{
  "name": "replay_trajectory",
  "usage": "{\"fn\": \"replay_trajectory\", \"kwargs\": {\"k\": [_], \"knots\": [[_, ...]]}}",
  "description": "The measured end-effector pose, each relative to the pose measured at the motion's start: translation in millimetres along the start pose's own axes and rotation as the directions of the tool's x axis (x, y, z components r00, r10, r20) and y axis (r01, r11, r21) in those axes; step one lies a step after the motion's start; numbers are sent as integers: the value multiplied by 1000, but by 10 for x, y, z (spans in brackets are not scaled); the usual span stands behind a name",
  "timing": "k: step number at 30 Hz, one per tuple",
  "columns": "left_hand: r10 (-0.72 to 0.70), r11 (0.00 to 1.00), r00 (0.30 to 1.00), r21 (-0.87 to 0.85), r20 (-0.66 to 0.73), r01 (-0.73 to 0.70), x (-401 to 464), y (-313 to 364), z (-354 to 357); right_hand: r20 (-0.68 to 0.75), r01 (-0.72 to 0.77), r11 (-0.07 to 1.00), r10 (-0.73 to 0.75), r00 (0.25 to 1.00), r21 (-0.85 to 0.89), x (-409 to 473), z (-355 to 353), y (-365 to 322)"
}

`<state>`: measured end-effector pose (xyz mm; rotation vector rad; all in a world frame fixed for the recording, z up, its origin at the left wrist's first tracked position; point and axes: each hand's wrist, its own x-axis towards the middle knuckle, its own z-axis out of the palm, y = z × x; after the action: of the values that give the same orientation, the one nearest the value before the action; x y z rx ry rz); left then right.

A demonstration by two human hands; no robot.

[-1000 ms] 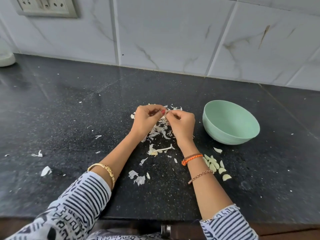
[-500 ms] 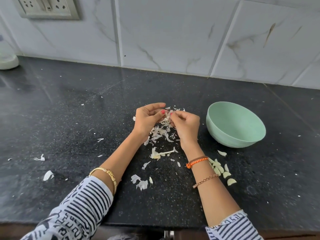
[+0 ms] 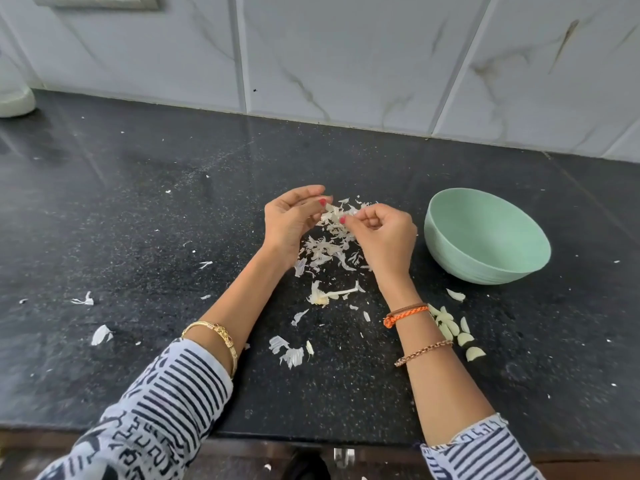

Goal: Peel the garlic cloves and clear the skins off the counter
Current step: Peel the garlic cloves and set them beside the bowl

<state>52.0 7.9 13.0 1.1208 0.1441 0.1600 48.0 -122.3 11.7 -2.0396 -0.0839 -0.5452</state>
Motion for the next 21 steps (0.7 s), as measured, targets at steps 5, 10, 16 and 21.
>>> {"fn": "replay_trajectory", "kwargs": {"k": [5,10,16,21], "knots": [[31,998,1000,57,8,-31,-14,-7,12,189,-36,998,25,982,51,8,17,-5],[83,981,993,166,89,-97,-8,-26,5,124,-114,977,92,988,178,3,32,8],[50,957,983,272,177,-98,25,-36,-12,149,-218,948,187,971,230,11,-14,-43],[76,908,957,377,281,-183,36,-60,3,244,-354,865,280,929,356,21,-40,-80]]}}
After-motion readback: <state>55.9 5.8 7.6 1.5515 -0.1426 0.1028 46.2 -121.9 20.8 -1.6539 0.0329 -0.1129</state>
